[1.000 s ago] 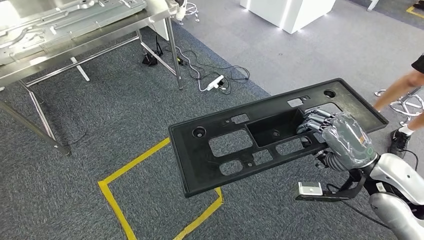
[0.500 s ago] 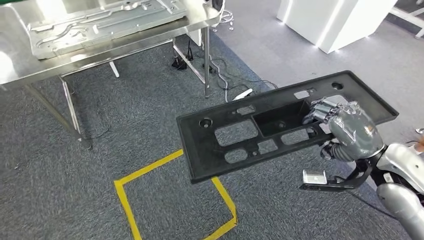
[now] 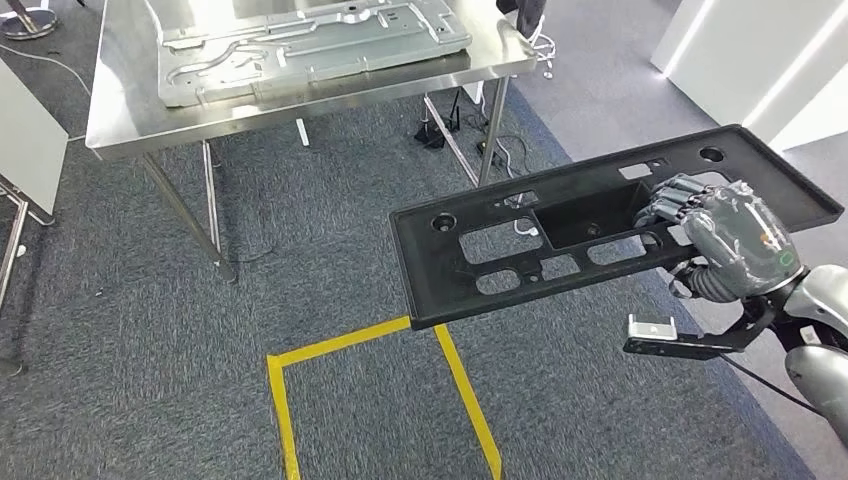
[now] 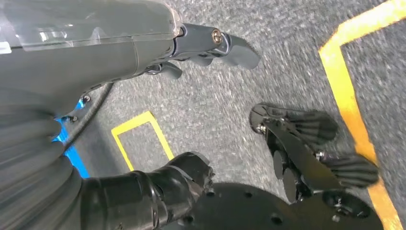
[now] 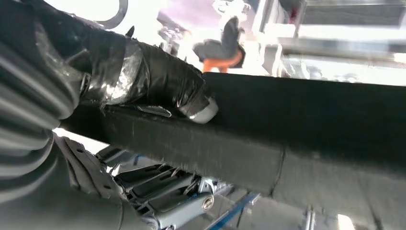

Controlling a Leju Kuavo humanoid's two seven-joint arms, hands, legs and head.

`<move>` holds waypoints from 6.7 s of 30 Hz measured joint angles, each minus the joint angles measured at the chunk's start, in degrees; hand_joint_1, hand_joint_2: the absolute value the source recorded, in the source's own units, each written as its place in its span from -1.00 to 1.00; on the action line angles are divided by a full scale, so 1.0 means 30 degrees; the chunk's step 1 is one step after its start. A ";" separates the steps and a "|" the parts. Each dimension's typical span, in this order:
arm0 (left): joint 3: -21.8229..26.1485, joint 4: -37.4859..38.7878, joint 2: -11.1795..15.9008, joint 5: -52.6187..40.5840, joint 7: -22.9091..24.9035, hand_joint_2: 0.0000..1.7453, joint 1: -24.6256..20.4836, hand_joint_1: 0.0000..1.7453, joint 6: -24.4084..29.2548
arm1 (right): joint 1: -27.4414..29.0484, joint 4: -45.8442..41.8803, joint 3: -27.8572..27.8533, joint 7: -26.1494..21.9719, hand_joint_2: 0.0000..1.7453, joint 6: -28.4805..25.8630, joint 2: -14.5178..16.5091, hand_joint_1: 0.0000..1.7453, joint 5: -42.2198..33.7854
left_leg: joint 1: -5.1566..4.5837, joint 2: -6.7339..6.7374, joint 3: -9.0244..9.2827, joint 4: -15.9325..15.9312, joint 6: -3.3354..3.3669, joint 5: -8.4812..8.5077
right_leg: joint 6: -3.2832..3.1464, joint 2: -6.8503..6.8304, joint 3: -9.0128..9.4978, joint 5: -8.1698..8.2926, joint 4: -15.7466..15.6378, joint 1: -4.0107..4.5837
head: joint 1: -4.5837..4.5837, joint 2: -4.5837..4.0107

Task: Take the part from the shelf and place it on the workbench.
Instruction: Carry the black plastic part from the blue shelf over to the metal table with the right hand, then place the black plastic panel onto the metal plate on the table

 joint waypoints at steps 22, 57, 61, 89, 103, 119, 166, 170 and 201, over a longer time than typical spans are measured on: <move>0.0073 -0.0009 0.0081 -0.0085 0.0004 1.00 -0.0045 -1.00 0.0036 | -0.0368 0.0231 -0.0309 0.0360 1.00 0.0494 -0.0905 1.00 -0.0140 | 0.0554 0.0865 -0.0944 -0.1404 0.0019 0.1123 | 0.1292 -0.0846 -0.0533 -0.5146 0.4513 -0.0620 | -0.0068 -0.0002; 0.0485 -0.0022 0.0050 -0.0237 0.0002 1.00 0.0022 -1.00 0.0109 | 0.0844 0.0297 -0.2003 0.1528 1.00 0.0898 -0.1694 1.00 -0.0792 | 0.0417 0.1812 -0.0625 -0.1000 -0.0198 0.0480 | 0.0821 -0.0878 0.0554 -0.1419 0.0914 -0.0201 | -0.0018 0.0000; 0.0508 -0.0027 0.0054 -0.0269 0.0003 1.00 -0.0011 -1.00 0.0148 | 0.0979 0.0288 -0.2043 0.1679 1.00 0.0926 -0.1718 1.00 -0.0499 | 0.0367 0.1825 -0.0394 -0.0486 -0.0634 0.0165 | 0.0255 -0.0862 0.0906 -0.1238 0.0577 -0.0207 | 0.0049 -0.0002; 0.0805 -0.0025 0.0099 -0.0597 -0.0118 1.00 0.0071 -1.00 0.0355 | 0.2731 0.1546 -0.2801 0.1810 1.00 0.0346 -0.1266 1.00 0.0184 | 0.0347 0.1725 0.1078 -0.1429 -0.0465 -0.0824 | 0.0674 -0.0833 -0.0584 -0.0165 0.0942 -0.0413 | 0.0010 0.0000; 0.0900 -0.0034 0.0099 -0.0745 -0.0253 1.00 0.0142 -1.00 0.0506 | 0.2938 0.1803 -0.3001 0.1621 1.00 0.0294 -0.0824 1.00 0.0674 | 0.0122 0.1782 -0.3376 -0.0126 -0.0215 0.1592 | 0.0132 -0.0658 0.2911 -0.2866 0.0310 -0.0321 | -0.0002 -0.0002; 0.1102 -0.0035 0.0045 -0.0676 -0.0292 1.00 -0.0088 -1.00 0.0592 | 0.2807 0.3338 -0.1903 0.1380 1.00 -0.0482 0.0834 1.00 0.2379 | 0.0169 0.1593 -0.0434 -0.1092 -0.0097 0.0377 | 0.0588 -0.0715 0.0001 -0.0682 0.0910 -0.0234 | 0.0079 0.0000; 0.1796 -0.0033 -0.0068 -0.1351 -0.0026 1.00 -0.0241 -1.00 0.0291 | -0.5229 1.5770 0.5750 0.1941 -1.00 -0.3295 0.8342 -1.00 0.5672 | 0.0141 0.1647 -0.0315 -0.1252 -0.0280 0.0188 | 0.0227 -0.0709 0.0095 -0.0522 0.0692 -0.0147 | 0.0116 -0.0002; 0.1942 -0.0036 -0.0147 -0.1302 -0.0026 -0.50 -0.0226 -1.00 0.0335 | -0.5218 1.6491 0.5774 0.1705 -1.00 -0.3588 0.8560 -1.00 0.5608 | 0.0141 0.1652 -0.0319 -0.1241 -0.0281 0.0185 | 0.0228 -0.0705 0.0096 -0.0521 0.0692 -0.0146 | 0.0116 -0.0002; 0.3078 -0.0038 -0.0287 -0.1317 -0.0047 -1.00 -0.0173 -1.00 0.0301 | -0.4398 1.3346 0.5883 0.2222 -1.00 -0.3209 0.8722 -1.00 0.6360 | 0.0127 0.1663 -0.0348 -0.1157 -0.0282 0.0183 | 0.0331 -0.0696 0.0108 -0.0448 0.0657 -0.0168 | 0.0116 -0.0002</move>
